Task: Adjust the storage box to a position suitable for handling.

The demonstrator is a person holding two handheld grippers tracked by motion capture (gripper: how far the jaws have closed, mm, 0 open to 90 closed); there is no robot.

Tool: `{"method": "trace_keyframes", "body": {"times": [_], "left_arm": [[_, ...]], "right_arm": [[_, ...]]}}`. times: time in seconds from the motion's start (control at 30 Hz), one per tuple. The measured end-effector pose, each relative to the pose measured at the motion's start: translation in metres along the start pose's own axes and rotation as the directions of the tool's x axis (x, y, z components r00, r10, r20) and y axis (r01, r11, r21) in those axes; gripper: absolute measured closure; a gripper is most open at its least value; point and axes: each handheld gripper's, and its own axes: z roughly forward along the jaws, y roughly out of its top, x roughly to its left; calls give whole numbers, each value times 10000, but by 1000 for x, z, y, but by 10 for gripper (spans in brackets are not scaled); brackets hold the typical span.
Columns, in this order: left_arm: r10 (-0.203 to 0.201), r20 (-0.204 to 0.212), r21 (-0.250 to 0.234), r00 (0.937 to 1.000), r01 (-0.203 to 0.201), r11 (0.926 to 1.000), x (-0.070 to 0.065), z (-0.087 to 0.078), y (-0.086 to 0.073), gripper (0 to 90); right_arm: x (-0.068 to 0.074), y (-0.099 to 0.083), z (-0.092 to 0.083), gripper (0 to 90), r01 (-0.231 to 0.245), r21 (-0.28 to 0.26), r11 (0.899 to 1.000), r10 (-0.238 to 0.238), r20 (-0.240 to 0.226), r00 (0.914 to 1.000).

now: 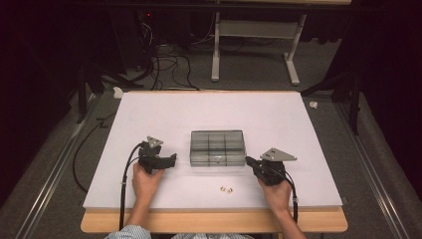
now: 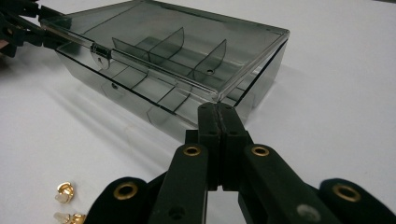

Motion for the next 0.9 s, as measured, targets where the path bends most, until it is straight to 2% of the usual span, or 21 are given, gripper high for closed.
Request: {"method": "trace_keyframes", "body": {"times": [0.33, 0.9], "left_arm": [[-1, 4, -1, 10000, 1, 10000, 0, 0, 0, 149], [-3, 4, 1, 10000, 3, 10000, 0, 0, 0, 148]], "right_arm": [[-1, 7, -2, 900, -8, -285, 9996, 9, 30, 10000], [-3, 16, -1, 900, -99, -321, 9994, 99, -6, 10000]]}}
